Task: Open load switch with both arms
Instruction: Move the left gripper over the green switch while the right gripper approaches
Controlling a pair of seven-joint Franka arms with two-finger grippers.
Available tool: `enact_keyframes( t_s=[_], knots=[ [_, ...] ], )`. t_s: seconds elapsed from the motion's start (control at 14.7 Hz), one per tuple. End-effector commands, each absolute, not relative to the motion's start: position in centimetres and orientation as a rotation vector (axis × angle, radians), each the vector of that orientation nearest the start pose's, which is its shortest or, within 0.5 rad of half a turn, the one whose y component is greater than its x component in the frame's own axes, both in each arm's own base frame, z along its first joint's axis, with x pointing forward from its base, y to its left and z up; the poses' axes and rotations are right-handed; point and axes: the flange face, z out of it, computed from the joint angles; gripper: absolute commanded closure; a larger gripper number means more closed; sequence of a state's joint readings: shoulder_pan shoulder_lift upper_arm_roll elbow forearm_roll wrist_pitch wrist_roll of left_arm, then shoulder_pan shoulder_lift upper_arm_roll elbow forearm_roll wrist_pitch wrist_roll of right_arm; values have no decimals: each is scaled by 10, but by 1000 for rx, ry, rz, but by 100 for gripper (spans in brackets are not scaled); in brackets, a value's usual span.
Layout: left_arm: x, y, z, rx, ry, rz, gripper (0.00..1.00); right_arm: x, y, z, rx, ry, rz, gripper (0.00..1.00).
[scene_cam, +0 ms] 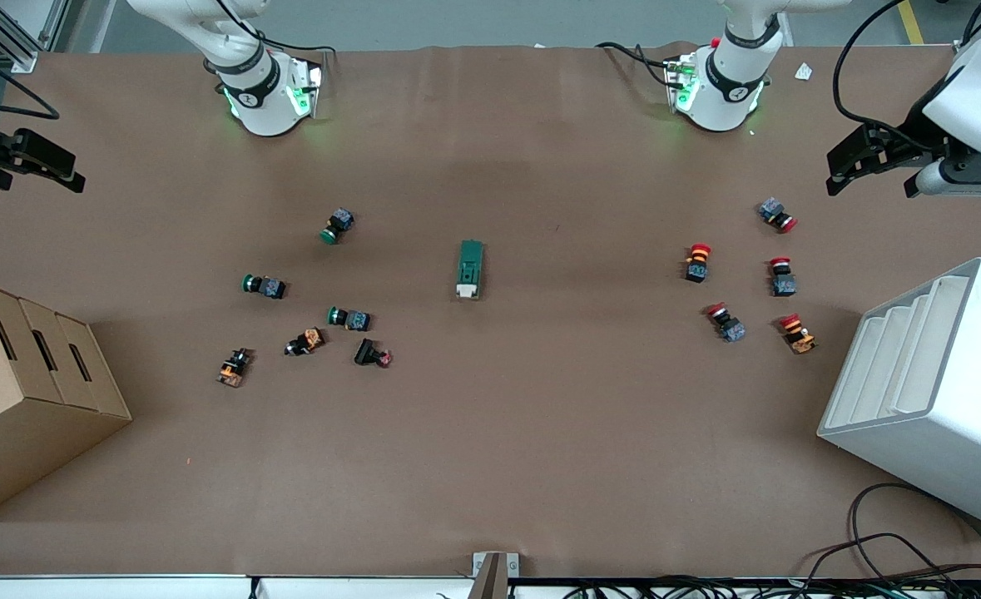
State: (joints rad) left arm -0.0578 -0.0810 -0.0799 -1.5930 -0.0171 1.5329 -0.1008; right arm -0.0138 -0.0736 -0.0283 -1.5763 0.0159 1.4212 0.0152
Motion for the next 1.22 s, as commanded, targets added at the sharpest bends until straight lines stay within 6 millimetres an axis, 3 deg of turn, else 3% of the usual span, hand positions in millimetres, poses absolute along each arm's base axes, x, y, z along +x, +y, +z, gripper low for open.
enact_keyframes(
  t_s=[0.0,0.27,0.34,0.48,0.68,0.95,1.15],
  knots=[
    [522,-76,661,-3152,64,-44,0,506,-20,650,-3106,90,123,0],
    [527,-97,650,-3151,119,-12,0,506,-20,649,-3105,90,137,0],
    [529,-111,644,-3151,148,-4,0,505,-20,650,-3105,90,138,0],
    [530,-161,630,-3147,249,-36,0,505,-20,650,-3105,92,142,0],
    [530,-223,600,-3167,43,2,0,507,-21,654,-3114,94,146,0],
    [509,-296,557,-3175,-204,0,0,529,-21,625,-3110,92,222,0],
    [481,-348,521,-3175,-353,0,0,568,-21,572,-3104,87,339,0]
  ],
)
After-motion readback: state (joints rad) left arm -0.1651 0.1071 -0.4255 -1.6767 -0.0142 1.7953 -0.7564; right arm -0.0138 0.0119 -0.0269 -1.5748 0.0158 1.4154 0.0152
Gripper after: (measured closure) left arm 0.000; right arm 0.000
